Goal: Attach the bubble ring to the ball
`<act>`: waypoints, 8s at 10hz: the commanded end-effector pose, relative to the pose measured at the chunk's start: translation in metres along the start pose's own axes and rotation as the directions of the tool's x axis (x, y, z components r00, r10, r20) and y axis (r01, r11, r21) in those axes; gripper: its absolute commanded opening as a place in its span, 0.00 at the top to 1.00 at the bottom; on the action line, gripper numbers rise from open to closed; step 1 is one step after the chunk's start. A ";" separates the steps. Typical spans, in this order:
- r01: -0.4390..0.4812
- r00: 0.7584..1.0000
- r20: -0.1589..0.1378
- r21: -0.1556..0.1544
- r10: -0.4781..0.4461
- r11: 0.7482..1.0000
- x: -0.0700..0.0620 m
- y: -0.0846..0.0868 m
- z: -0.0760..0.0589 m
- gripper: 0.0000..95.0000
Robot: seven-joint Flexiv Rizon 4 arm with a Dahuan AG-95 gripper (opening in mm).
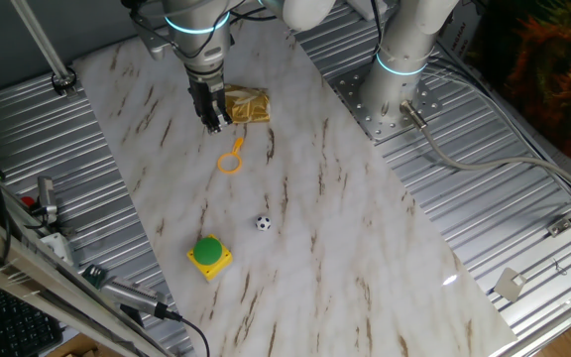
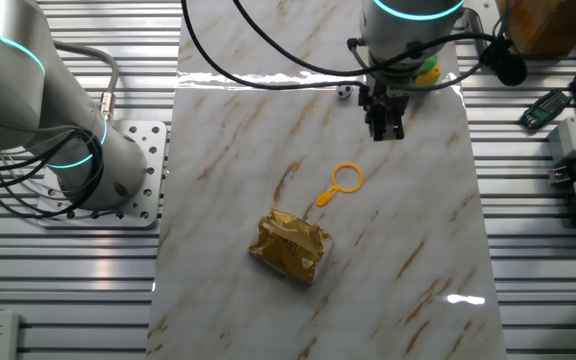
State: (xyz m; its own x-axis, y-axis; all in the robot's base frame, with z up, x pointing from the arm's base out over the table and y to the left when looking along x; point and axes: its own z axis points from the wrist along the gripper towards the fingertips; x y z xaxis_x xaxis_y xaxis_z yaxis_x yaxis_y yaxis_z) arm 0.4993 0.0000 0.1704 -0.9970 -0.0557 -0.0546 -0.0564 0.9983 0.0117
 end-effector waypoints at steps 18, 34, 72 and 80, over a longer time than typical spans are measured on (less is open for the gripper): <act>-0.003 1.000 -0.003 -0.002 0.003 1.000 -0.002 0.000 -0.001 1.00; 0.577 0.814 -0.119 0.051 -0.569 0.815 0.072 -0.026 0.057 1.00; 0.752 0.653 -0.141 0.009 -0.744 0.659 0.071 -0.038 0.137 1.00; 0.747 0.658 -0.147 0.009 -0.738 0.664 0.070 -0.038 0.143 1.00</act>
State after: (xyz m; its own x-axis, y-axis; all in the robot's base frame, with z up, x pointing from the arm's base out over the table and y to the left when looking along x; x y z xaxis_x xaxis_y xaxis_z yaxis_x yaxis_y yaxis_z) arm 0.4394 -0.0393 0.0227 -0.6221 -0.7765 0.1005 -0.7824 0.6215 -0.0410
